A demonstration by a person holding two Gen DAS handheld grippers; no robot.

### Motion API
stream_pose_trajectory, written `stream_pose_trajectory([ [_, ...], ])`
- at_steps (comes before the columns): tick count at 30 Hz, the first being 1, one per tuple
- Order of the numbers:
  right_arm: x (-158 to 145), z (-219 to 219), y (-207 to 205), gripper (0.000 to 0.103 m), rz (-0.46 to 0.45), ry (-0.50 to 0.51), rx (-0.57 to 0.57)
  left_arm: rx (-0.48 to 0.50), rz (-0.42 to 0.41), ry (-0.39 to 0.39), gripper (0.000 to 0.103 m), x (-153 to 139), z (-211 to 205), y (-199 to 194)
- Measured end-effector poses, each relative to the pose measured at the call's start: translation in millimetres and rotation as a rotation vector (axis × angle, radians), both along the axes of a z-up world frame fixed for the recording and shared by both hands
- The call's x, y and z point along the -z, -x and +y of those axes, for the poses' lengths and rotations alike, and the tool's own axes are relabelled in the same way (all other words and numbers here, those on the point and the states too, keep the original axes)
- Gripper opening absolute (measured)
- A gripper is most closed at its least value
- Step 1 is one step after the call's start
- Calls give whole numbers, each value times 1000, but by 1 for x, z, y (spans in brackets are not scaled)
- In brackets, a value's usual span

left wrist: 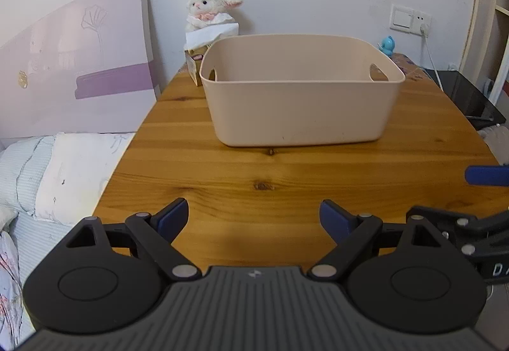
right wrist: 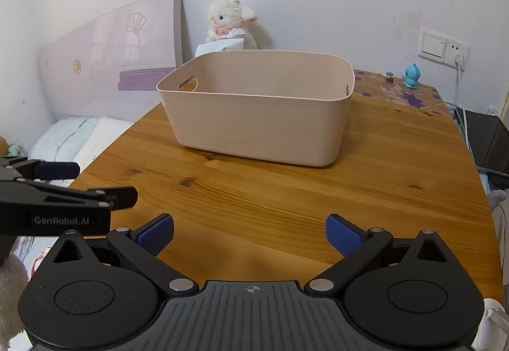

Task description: Organize objects

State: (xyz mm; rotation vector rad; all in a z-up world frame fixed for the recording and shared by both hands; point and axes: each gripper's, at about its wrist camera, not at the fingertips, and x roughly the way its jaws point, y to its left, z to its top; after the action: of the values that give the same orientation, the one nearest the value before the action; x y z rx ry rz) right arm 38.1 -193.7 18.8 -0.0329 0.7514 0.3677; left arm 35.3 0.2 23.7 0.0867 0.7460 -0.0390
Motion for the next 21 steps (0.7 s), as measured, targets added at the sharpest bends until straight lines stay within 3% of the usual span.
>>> stream_pose_trajectory([
  [21, 2, -9, 4, 103, 14, -2, 9, 28, 7, 0, 90, 2, -4, 15],
])
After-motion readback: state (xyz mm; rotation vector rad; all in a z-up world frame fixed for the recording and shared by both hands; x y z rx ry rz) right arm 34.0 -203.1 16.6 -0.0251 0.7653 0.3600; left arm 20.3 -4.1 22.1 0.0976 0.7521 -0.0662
